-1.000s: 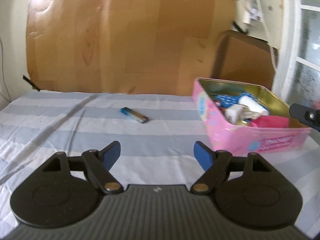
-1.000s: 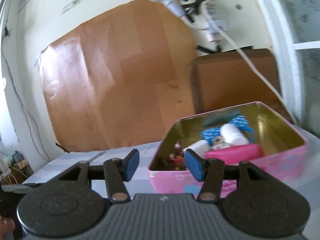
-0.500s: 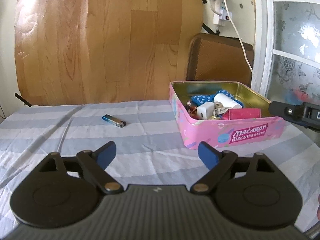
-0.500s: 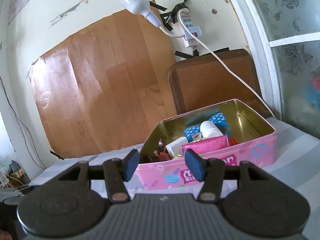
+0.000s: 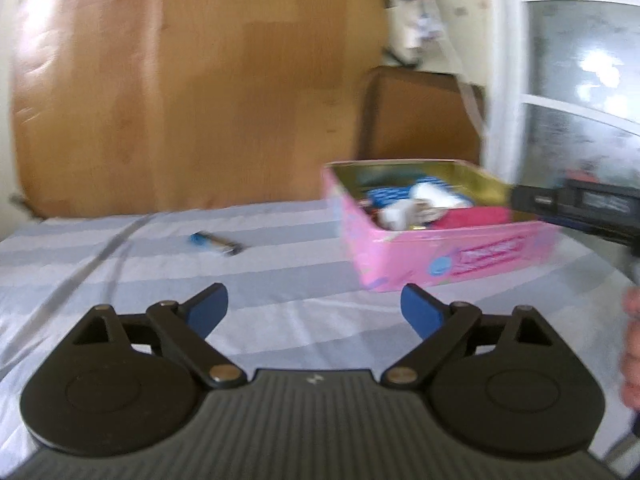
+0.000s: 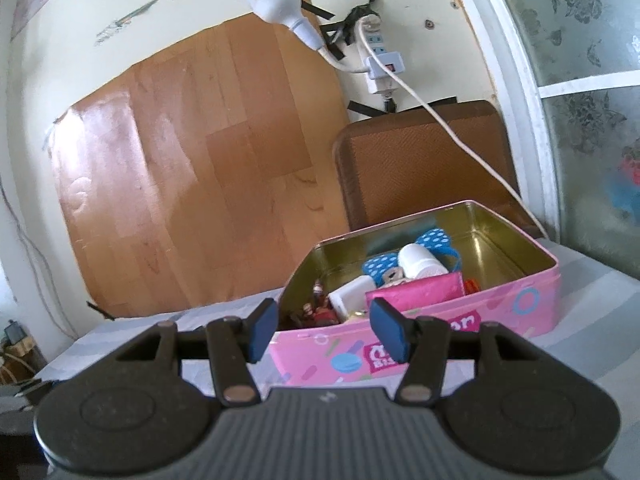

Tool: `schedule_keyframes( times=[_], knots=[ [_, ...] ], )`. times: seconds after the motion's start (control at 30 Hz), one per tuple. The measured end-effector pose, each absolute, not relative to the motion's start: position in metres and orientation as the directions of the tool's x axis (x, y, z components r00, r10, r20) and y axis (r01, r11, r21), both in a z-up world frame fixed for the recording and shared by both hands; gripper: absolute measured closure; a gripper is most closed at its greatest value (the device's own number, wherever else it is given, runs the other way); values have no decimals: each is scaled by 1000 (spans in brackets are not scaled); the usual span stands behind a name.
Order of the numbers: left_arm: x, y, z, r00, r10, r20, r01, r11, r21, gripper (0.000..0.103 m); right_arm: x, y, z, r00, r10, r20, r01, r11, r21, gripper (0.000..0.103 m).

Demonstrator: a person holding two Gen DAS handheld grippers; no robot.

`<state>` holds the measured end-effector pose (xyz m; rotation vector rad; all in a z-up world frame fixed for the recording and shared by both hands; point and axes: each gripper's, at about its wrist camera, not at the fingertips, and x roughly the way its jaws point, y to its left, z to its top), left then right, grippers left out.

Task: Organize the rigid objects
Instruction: 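Move the right gripper back toward the blue lighter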

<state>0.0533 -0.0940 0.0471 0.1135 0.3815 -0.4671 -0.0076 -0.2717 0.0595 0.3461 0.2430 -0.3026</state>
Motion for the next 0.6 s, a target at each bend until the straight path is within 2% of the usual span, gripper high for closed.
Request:
schedule_keyframes(
  times=[0.13, 0.2, 0.37, 0.43, 0.5, 0.6],
  knots=[
    [44, -99, 37, 802, -482, -352, 541, 836, 89, 8, 5, -270, 55, 917, -232, -324, 330, 898, 291, 50],
    [49, -90, 32, 802, -478, -359, 536, 841, 77, 8, 13, -260, 56, 927, -192, -323, 286, 917, 277, 50],
    [83, -32, 19, 850, -364, -380, 389, 921, -12, 8, 63, -214, 63, 940, -12, -341, 82, 978, 191, 52],
    [90, -10, 14, 882, -289, -373, 311, 950, 0, 8, 97, -196, 56, 921, 70, -383, -9, 987, 159, 55],
    [95, 5, 8, 899, -229, -373, 256, 966, 24, 8, 136, -180, 43, 893, 113, -435, -72, 991, 111, 67],
    [100, 20, 4, 886, -272, -376, 265, 962, -70, 9, 206, -171, 24, 856, 129, -501, -106, 992, 75, 68]
  ],
)
